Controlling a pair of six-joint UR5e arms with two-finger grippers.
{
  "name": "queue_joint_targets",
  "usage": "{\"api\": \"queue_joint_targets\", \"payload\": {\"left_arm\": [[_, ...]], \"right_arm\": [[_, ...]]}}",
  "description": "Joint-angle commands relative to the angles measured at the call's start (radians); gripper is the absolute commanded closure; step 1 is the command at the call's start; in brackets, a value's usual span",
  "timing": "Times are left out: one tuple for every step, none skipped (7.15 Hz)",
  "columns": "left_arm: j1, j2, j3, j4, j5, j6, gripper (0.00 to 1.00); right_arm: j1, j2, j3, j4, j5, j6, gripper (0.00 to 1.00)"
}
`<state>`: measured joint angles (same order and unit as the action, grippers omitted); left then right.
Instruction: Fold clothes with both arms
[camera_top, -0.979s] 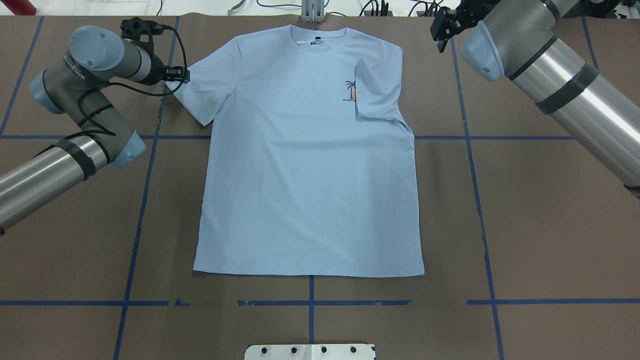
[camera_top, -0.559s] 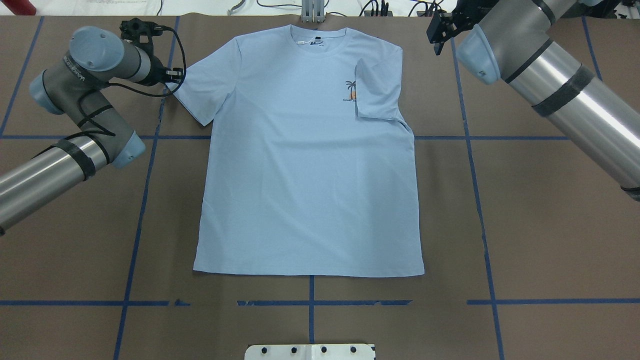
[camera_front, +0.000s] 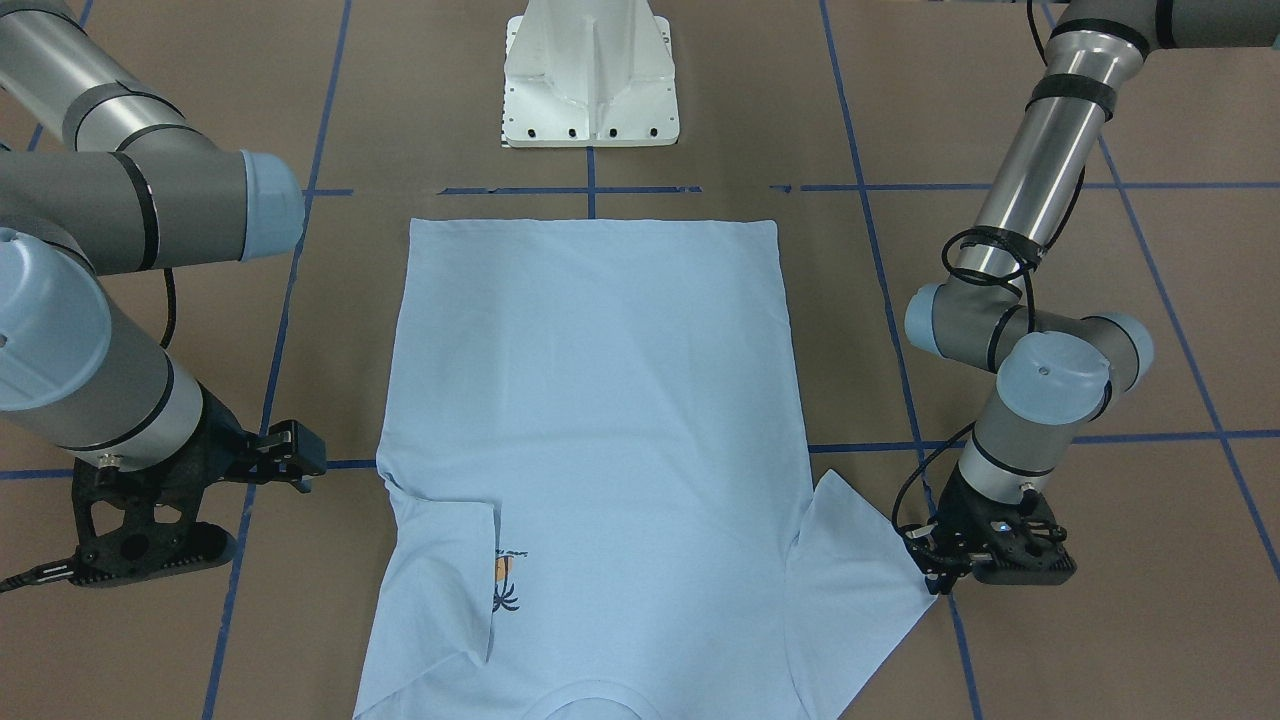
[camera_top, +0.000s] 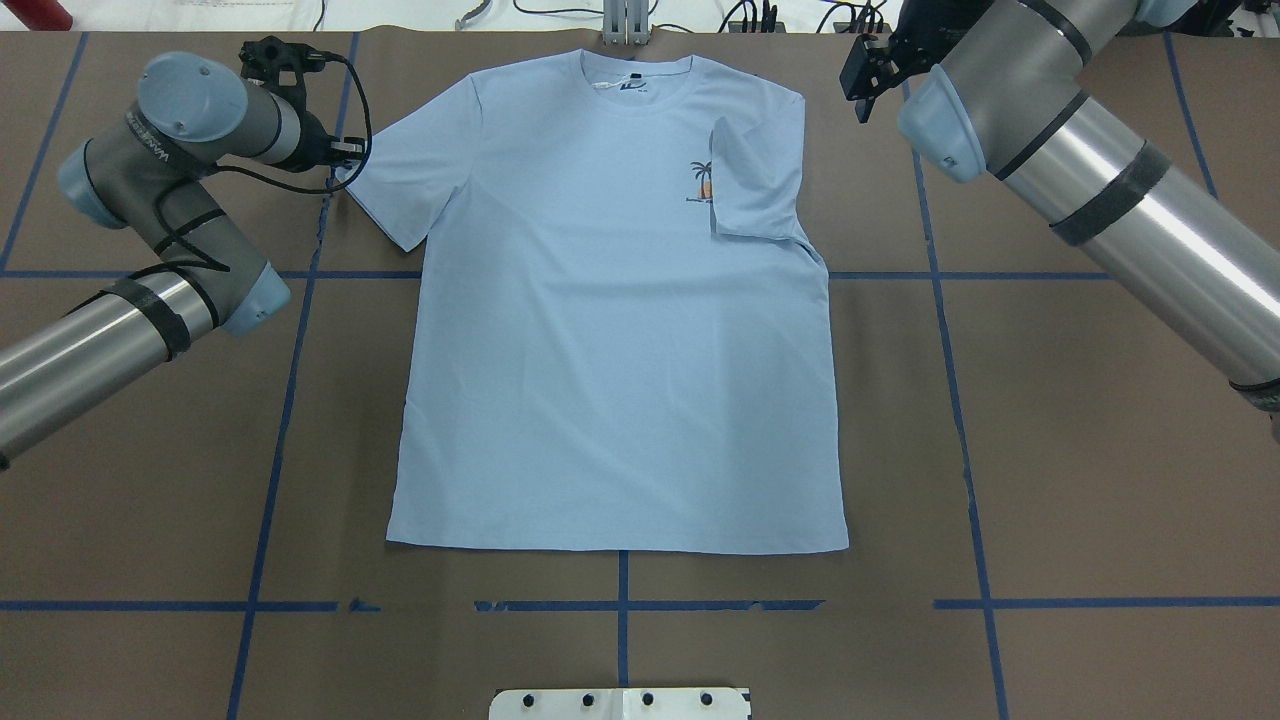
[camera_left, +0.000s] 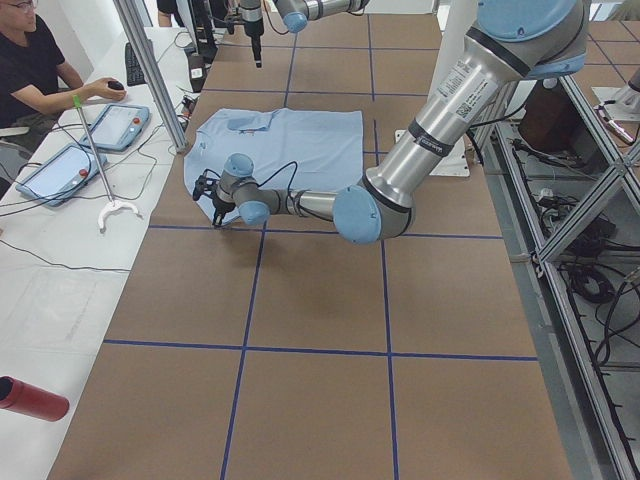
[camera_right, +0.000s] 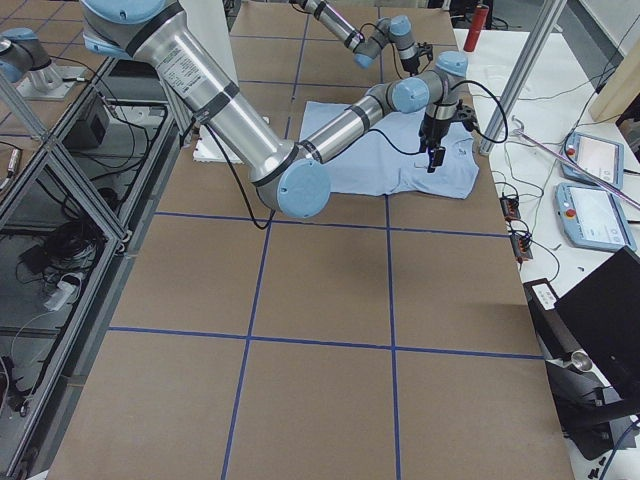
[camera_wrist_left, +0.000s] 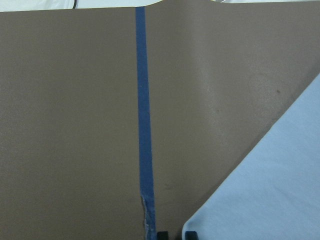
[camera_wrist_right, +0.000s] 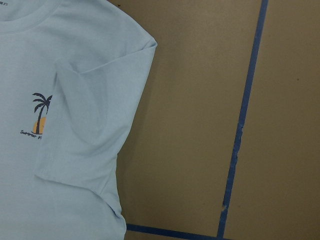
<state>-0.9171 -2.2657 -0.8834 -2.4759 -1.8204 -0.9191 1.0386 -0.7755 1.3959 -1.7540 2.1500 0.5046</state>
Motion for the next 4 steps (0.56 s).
{"api": "queue_joint_targets", "payload": {"left_arm": [[0.0, -0.002, -0.015, 0.005, -0.002, -0.003, 1.0], [0.0, -0.003, -0.043, 0.015, -0.007, -0.004, 1.0], [0.0, -0.012, -0.086, 0.081, -0.005, -0.006, 1.0], [0.001, -0.049, -0.138, 0.183, -0.007, -0.015, 1.0]], "right_arm": [[-0.006, -0.002, 0.0, 0.001, -0.001, 0.0, 0.0], [-0.008, -0.004, 0.0, 0.001, -0.001, 0.0, 0.0], [-0.009, -0.004, 0.0, 0.002, -0.001, 0.0, 0.0], [-0.009, -0.004, 0.0, 0.004, -0.001, 0.0, 0.0]]}}
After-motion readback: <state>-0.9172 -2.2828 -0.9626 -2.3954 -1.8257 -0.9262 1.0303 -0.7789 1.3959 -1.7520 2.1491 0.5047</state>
